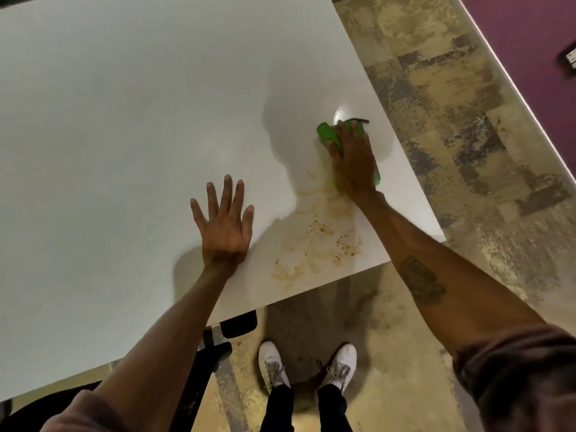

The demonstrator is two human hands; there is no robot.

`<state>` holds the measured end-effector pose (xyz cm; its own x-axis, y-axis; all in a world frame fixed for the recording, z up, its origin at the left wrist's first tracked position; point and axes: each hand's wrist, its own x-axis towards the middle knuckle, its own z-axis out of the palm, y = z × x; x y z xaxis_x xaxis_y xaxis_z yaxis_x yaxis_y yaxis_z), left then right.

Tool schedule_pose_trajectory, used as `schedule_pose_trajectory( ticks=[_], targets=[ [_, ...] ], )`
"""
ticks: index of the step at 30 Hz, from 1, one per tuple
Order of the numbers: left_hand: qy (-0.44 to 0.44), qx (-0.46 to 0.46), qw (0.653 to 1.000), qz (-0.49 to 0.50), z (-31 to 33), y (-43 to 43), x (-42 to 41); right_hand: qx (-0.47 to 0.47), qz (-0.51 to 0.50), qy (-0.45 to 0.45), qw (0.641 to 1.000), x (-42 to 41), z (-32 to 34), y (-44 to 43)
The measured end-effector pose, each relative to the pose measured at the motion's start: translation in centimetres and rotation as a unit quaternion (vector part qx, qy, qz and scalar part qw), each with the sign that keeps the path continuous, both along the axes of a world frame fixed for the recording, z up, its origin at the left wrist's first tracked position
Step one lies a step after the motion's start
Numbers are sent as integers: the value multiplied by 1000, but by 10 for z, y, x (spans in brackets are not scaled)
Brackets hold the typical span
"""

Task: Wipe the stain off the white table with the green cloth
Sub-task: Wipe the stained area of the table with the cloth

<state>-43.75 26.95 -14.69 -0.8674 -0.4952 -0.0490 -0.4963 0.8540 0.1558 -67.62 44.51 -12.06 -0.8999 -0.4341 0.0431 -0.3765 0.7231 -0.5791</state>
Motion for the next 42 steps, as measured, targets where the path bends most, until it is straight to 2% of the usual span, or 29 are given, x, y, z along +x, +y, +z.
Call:
schedule_pose_trajectory(
  ticks=[6,13,16,18,23,27,30,34,42],
  targets=[
    [-7,36,999,10,3,1,-1,13,209,-14,978,20,7,9],
    [-13,49,999,13,4,0,-1,42,356,70,931,78,7,89],
    [-10,46,999,14,3,0,0,57,368,121,920,72,4,114],
    [-4,41,999,13,2,0,-1,46,351,131,926,66,-1,115],
    [-7,16,1000,6,-2,-2,-1,33,188,96,977,46,-4,83],
    [-2,20,1000,5,-3,-4,-2,27,143,32,989,27,4,44],
    [-2,40,999,6,-3,-4,-2,25,161,38,986,32,8,31],
    [-5,42,999,6,0,-2,0,27,236,35,971,70,9,32],
    [-8,63,998,-12,6,-1,9,10,331,64,941,141,5,88]
  ],
)
